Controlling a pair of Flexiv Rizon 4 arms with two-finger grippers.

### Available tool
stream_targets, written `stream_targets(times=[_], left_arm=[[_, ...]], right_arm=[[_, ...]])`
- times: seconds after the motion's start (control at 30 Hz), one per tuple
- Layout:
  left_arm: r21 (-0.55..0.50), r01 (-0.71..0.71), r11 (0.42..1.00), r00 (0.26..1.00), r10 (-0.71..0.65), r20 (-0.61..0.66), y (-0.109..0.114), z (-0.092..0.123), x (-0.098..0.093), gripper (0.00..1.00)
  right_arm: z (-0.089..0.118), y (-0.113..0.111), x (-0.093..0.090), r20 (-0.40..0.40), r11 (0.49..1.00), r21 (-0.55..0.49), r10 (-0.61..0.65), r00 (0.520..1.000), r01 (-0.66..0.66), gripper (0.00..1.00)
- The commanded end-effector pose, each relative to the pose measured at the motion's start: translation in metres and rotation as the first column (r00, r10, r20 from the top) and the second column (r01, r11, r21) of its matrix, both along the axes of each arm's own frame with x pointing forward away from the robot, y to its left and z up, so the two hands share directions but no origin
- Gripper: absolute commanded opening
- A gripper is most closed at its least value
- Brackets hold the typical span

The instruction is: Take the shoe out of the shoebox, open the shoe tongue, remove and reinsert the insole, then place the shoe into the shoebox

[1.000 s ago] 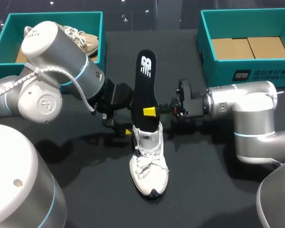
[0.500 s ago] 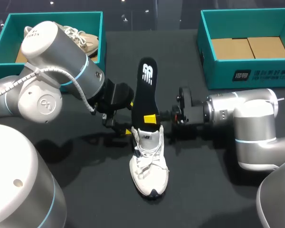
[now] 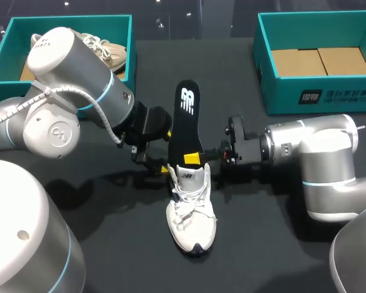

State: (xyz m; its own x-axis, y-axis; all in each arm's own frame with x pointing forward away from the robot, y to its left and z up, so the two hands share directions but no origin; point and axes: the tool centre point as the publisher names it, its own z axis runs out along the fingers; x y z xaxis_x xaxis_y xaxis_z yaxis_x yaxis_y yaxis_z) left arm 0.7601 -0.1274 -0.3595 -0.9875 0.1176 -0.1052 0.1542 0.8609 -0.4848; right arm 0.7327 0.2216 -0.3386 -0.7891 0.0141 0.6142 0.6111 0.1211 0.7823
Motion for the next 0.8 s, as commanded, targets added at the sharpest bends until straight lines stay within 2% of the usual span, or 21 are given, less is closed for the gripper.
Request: stream_targets(times=[0.03, 0.13, 0.23, 0.33, 0.8], left_arm=[[-0.001, 0.001, 1.0, 1.0, -0.001, 0.001, 0.001, 0.0, 0.0, 1.0], [-0.001, 0.001, 1.0, 1.0, -0.001, 0.001, 0.001, 0.0, 0.0, 1.0], [-0.001, 0.001, 1.0, 1.0, -0.001, 0.001, 0.001, 0.0, 0.0, 1.0], [-0.001, 0.001, 1.0, 1.0, -0.001, 0.001, 0.001, 0.0, 0.0, 1.0], [-0.001, 0.001, 1.0, 1.0, -0.001, 0.001, 0.001, 0.0, 0.0, 1.0]], right_arm=[[-0.004, 0.002, -0.001, 0.012, 1.0, 0.014, 0.007, 1.0, -0.007, 0.02], [-0.001, 0.003, 0.0, 0.026, 1.0, 0.022, 0.014, 1.0, -0.015, 0.06], [0.002, 0.003, 0.0, 0.036, 0.999, 0.025, 0.02, 0.999, -0.021, 0.16], [0.003, 0.004, 0.0, 0.042, 0.999, 0.025, 0.021, 0.999, -0.022, 0.2], [0.018, 0.005, 0.0, 0.085, 1.0, 0.01, 0.025, 0.996, -0.026, 0.27]])
